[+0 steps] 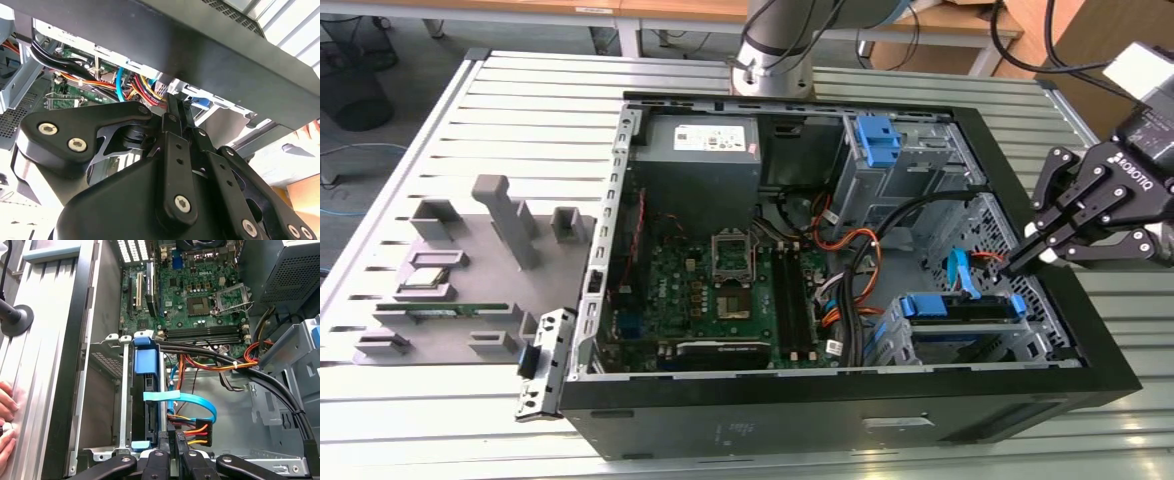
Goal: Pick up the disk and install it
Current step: 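Insert the second disk wire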
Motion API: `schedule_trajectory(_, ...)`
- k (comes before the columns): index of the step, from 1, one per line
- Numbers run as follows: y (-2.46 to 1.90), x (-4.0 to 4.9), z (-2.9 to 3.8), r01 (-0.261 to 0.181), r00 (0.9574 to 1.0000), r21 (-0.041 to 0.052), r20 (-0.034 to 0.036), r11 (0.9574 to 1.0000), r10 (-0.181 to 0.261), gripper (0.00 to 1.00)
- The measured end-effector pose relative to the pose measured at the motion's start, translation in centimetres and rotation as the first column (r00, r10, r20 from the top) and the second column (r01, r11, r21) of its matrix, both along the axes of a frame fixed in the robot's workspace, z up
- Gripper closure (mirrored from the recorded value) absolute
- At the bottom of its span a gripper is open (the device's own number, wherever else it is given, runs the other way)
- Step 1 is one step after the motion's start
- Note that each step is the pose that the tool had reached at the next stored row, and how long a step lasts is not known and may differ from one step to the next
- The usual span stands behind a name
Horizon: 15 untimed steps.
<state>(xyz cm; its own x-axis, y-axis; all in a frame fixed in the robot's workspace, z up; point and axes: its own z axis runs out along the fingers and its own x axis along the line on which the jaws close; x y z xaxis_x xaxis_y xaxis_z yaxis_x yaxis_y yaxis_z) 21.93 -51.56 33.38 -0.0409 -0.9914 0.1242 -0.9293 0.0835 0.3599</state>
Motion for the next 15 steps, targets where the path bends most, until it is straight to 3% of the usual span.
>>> schedule_trajectory(3,-0.01,-0.42,0.11,0.000,0.9999,0.0002,0.0142,1.0000,0.000,0.84)
schedule_trajectory(8,-0.01,-0.76,1.08,-0.001,0.9994,0.0012,0.0340,1.0000,0.001,0.84)
schedule_trajectory(10,-0.01,-0.92,1.28,-0.001,0.9990,0.0025,0.0455,1.0000,0.001,0.84)
schedule_trajectory(12,-0.03,-1.05,1.28,-0.001,0.9978,0.0037,0.0660,1.0000,0.000,0.84)
schedule_trajectory(15,-0.05,-1.23,1.27,-0.001,0.9938,0.0046,0.1114,1.0000,0.000,0.84)
